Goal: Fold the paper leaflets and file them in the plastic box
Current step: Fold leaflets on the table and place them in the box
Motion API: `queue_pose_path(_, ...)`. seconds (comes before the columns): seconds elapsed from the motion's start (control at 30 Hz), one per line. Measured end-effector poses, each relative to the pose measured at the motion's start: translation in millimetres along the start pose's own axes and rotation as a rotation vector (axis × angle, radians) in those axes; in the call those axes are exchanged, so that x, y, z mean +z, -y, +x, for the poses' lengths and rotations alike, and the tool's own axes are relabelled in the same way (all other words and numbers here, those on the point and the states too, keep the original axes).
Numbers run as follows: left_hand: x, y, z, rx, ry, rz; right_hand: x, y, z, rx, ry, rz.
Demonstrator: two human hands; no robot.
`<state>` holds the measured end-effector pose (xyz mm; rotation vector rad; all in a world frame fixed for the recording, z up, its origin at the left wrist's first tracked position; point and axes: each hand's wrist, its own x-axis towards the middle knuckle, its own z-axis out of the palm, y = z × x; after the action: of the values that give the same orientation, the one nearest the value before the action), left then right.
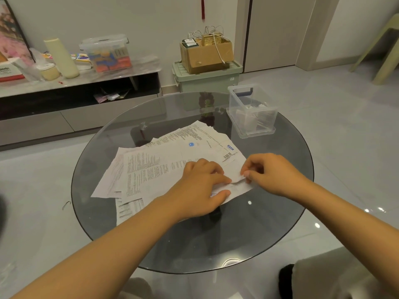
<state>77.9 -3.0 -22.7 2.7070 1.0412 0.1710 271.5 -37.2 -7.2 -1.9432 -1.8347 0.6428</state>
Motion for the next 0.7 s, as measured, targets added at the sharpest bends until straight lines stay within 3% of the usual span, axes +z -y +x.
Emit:
queue_pose_path(0.23,6,-26,49,0.022,0.055,0.071,-15,-27,18,0.179,-0.163,0.132)
queue_pose_path(0.37,16,-45,79,0.049,0.001,0.035,-18,-45,32,0.228,-0.221,-0.158)
queue_pose_path(0.53,20,-45,89,0.014,0.032,0.014,-15,-53,27,0.198,-0.137,-0.526)
queue_pose_path(0.7,19,-47,91,-0.013,0.056,-0.011,-17,-53,19,0.159,-0.139,-0.535)
